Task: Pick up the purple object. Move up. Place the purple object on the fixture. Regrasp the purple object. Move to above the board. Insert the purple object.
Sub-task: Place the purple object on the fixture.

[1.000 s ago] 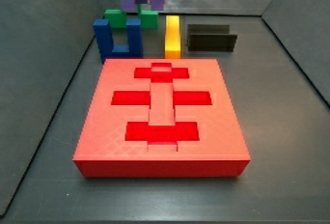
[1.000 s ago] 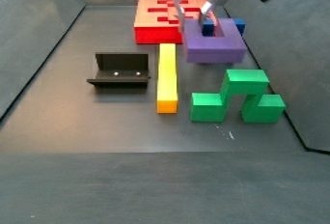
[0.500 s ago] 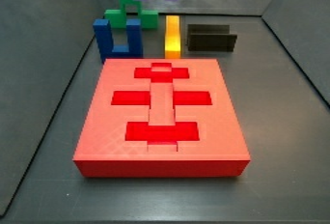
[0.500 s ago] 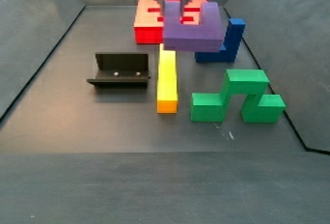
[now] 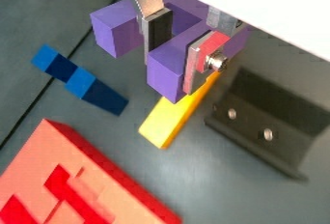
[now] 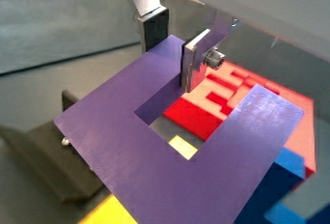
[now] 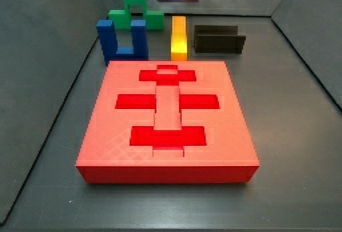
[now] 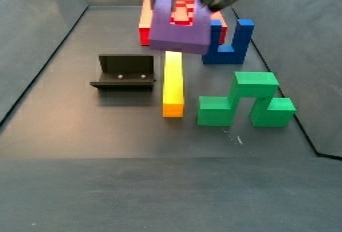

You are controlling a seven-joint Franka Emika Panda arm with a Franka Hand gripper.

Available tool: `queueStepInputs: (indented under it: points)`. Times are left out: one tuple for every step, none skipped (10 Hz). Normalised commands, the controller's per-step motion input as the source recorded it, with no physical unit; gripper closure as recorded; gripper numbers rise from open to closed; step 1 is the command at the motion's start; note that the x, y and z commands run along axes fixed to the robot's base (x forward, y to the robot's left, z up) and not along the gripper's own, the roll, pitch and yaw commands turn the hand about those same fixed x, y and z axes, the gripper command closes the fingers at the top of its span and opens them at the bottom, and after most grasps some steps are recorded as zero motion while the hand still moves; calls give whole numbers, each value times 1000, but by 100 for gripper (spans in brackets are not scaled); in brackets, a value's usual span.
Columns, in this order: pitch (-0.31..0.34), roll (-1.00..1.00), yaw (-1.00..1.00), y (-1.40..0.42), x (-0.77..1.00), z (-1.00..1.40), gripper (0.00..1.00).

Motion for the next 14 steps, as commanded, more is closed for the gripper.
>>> queueStepInputs:
  points:
    - [-103, -940, -291, 20, 811, -57, 100]
    - [-86, -946, -289, 26, 837, -34, 100]
    - [-220, -949, -291, 34, 777, -80, 100]
    - [-309, -923, -269, 31, 754, -129, 100]
    - [-297, -889, -251, 26, 777, -160, 100]
    - [-160, -646, -117, 0, 897, -223, 100]
    - [0, -414, 6, 0, 974, -183, 100]
    - [160, -274, 137, 0, 940, -6, 100]
    - [311, -111, 246, -9, 869, 0, 100]
    - [329, -9, 340, -9, 789, 0, 100]
    - [337, 6, 437, 0, 689, 0, 100]
    - [440, 29, 394, 0, 654, 0, 100]
    - [514, 0, 157, 97, 869, -249, 100]
    - [469, 0, 71, 154, 997, -466, 100]
